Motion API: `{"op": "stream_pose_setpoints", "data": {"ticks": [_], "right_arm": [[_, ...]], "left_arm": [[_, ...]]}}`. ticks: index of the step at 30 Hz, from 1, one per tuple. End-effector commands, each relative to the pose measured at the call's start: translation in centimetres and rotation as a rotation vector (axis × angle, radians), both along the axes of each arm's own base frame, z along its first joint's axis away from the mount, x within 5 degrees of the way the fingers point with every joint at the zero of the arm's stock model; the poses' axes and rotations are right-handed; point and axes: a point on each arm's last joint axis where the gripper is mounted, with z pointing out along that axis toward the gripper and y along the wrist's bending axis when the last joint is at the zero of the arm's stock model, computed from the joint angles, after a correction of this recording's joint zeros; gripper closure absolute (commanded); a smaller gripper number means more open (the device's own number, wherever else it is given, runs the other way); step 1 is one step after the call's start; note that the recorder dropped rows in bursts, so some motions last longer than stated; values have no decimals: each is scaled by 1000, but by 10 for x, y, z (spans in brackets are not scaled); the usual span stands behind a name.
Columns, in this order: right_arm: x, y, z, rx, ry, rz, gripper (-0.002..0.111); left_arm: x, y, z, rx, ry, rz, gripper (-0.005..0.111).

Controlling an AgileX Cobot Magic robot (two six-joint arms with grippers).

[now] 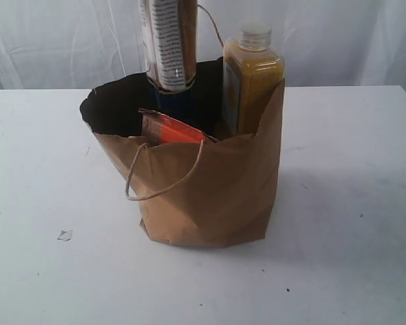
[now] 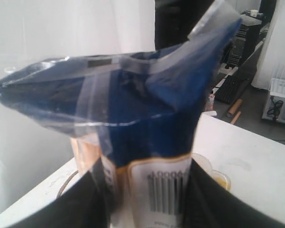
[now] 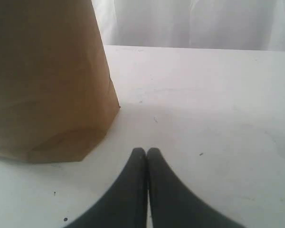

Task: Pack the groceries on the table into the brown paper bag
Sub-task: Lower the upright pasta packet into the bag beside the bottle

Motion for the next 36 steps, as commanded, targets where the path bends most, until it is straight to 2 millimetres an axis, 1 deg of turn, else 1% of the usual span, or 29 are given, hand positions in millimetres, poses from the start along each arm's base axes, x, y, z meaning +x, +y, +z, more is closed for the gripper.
{"op": "stream_pose_setpoints", "data": {"ticks": [1, 4, 5, 6, 8, 11, 15, 17, 21, 24, 28, 31, 32, 33, 36], "right_arm": [[0, 0, -1, 2, -6, -4, 108], [0, 0, -1, 2, -6, -4, 108], [0, 0, -1, 2, -6, -4, 108], [0, 0, -1, 2, -6, -4, 108], [0, 0, -1, 6, -5, -5, 108], [0, 0, -1, 19, -1, -8, 108], [0, 0, -1, 19, -1, -8, 108], [0, 0, -1, 19, -1, -8, 108], [0, 0, -1, 19, -1, -8, 108], [0, 0, -1, 19, -1, -8, 108], [0, 0, -1, 19, -1, -8, 108], [0, 0, -1, 19, -1, -8, 108], [0, 0, -1, 19, -1, -8, 108], [0, 0, -1, 19, -1, -8, 108], [0, 0, -1, 19, -1, -8, 108]], "left_arm": [[-5, -14, -16, -49, -34, 59, 107], [-7, -23, -41, -34, -17, 99, 107], [-7, -24, -46, -28, -11, 107, 107], [-6, -24, -57, -14, 6, 122, 107], [-5, -23, -72, 10, 31, 136, 107], [-6, -22, -85, 34, 58, 142, 107], [-8, -20, -110, 90, 103, 146, 107], [-8, -18, -117, 101, 112, 159, 107], [-9, -16, -127, 120, 132, 163, 107], [-11, -17, -129, 128, 146, 145, 107], [-12, -19, -126, 129, 149, 124, 107], [-15, -21, -123, 159, 140, 72, 107], [-16, -21, -119, 161, 129, 59, 107], [-18, -22, -117, 164, 128, 46, 106], [-22, -21, -108, 152, 115, 27, 95]]}}
